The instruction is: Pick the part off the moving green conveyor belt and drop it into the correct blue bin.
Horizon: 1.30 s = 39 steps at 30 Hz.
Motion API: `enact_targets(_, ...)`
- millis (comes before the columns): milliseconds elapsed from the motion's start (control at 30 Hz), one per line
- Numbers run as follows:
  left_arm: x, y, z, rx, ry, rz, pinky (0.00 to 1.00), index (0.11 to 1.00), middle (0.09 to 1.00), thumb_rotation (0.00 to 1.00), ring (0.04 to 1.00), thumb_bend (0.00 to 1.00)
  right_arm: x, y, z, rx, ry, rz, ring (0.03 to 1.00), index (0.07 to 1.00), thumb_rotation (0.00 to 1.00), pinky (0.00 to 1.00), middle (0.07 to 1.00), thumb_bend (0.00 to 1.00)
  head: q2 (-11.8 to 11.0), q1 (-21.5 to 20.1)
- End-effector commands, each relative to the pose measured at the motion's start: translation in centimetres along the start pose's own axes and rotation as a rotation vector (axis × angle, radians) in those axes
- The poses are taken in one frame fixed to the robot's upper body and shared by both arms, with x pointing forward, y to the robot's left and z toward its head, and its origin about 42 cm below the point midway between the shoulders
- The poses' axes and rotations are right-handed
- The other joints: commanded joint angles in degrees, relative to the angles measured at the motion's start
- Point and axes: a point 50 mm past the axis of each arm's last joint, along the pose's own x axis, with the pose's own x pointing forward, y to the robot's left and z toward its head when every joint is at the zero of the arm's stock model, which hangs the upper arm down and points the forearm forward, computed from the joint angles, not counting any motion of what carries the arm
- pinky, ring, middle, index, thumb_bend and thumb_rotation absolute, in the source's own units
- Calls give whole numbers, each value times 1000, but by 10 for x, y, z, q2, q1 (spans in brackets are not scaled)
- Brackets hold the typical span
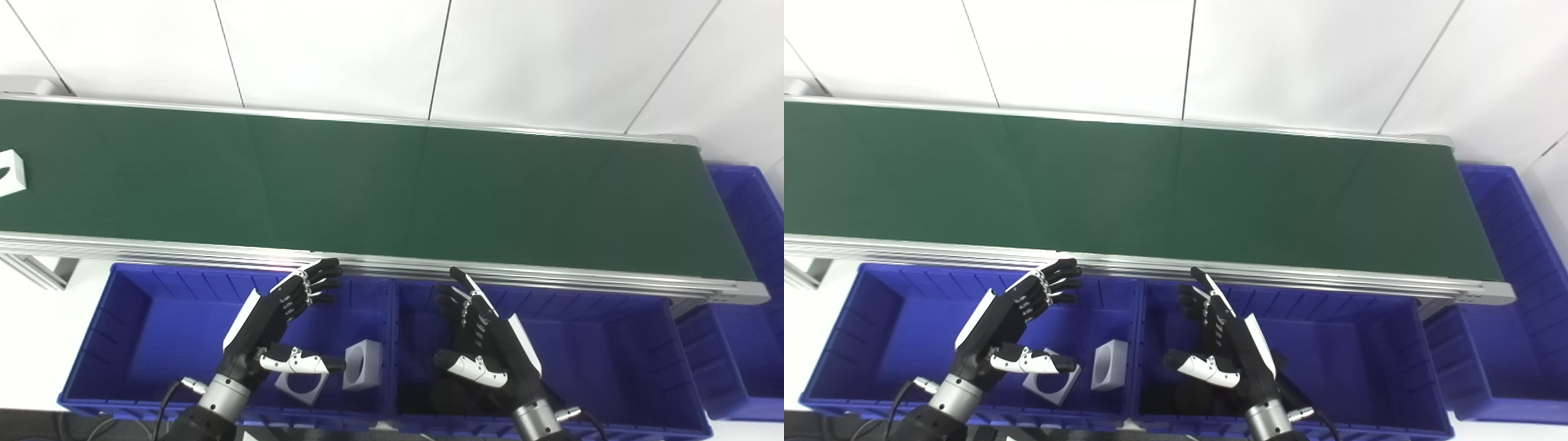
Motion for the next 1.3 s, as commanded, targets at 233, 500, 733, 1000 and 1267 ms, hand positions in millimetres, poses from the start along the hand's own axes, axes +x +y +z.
enact_targets(233, 3, 2, 9, 12, -54, -5, 732, 833, 832, 173, 798, 912, 2, 1, 11, 1, -81, 2, 859, 963, 484, 838, 878, 1000, 0, 0)
enact_targets(500, 4, 2, 9, 11, -53, -5, 728, 835, 832, 171, 798, 913, 2, 0, 11, 4, -81, 4, 858, 962, 477, 837, 875, 1000, 1, 0)
enact_targets(733, 4, 1, 8, 15, -54, -4, 727, 832, 829, 169, 796, 915, 1, -1, 10, -6, -80, 5, 856, 963, 489, 839, 869, 1000, -6, 21)
enact_targets(1000, 4, -13, 0, 24, -51, -1, 716, 823, 830, 195, 795, 925, -5, -9, 3, -10, -91, 11, 863, 966, 481, 838, 883, 968, -53, 123)
enact_targets(1267, 7, -28, -9, 30, -42, 3, 719, 811, 831, 239, 795, 954, -11, -16, 1, -8, -104, 13, 890, 975, 425, 878, 907, 909, -97, 170)
